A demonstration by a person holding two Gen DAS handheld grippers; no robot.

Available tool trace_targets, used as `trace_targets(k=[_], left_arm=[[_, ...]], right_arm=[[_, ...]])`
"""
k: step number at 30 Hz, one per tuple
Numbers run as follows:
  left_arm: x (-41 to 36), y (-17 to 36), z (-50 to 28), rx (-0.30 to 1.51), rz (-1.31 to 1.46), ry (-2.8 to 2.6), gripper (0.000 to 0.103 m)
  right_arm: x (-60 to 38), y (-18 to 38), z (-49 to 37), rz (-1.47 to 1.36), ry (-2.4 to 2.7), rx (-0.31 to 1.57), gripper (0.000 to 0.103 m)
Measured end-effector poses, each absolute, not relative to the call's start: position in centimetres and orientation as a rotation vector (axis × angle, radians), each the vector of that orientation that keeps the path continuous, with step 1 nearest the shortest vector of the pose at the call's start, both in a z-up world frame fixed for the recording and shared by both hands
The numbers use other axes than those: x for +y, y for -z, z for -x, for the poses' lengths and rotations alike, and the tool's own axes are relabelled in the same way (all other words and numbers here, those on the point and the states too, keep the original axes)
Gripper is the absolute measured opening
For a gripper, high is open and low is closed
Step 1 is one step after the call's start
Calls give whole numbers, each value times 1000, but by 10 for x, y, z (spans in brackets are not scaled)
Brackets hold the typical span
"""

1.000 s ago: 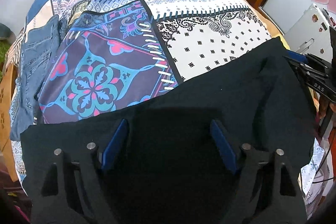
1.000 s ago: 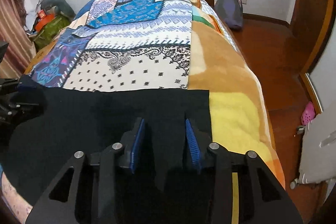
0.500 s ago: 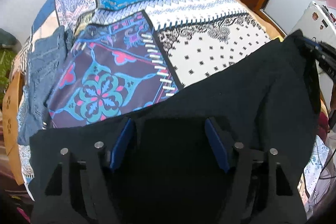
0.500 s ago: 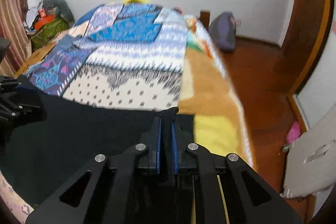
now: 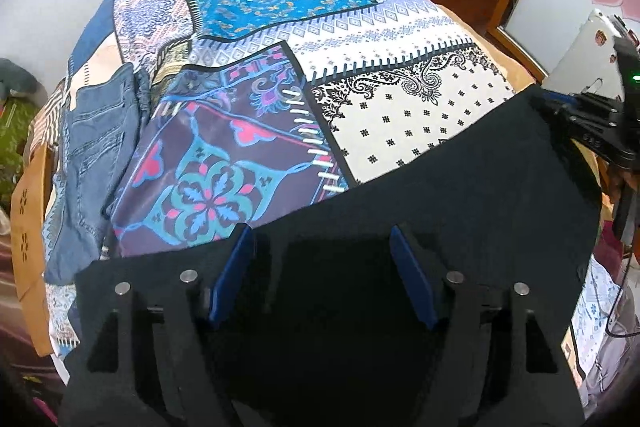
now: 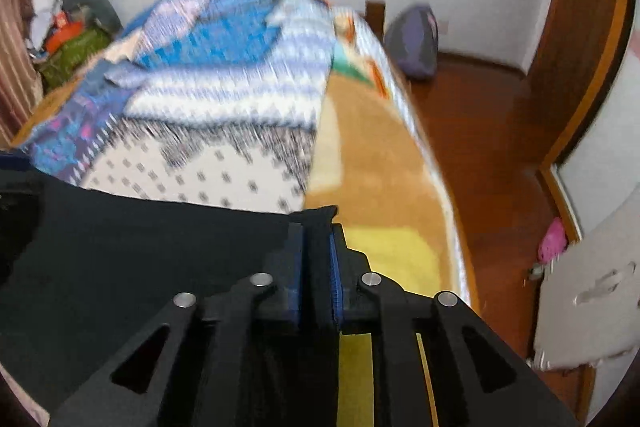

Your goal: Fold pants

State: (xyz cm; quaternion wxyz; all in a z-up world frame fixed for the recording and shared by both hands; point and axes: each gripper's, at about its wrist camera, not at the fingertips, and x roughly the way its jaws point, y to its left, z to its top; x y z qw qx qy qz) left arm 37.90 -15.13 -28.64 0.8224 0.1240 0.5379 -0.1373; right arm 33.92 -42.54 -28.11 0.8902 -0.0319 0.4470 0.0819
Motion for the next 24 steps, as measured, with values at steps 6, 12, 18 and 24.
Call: trace_targets(k=[6, 12, 18, 24], left_arm=[[-133, 252, -345, 1060, -277, 293, 71], [-94, 218, -295, 985, -256, 257, 71], [-76, 220, -243, 988, -293, 265, 71], [-67, 249, -203, 1040, -311, 297, 71]], right_arm=[[-441, 259, -315, -11, -162, 929, 30], [-415, 212, -267, 12, -294, 866, 37], [-346, 201, -228, 24, -495, 829, 43], [-276, 214, -203, 40, -659, 862, 43]])
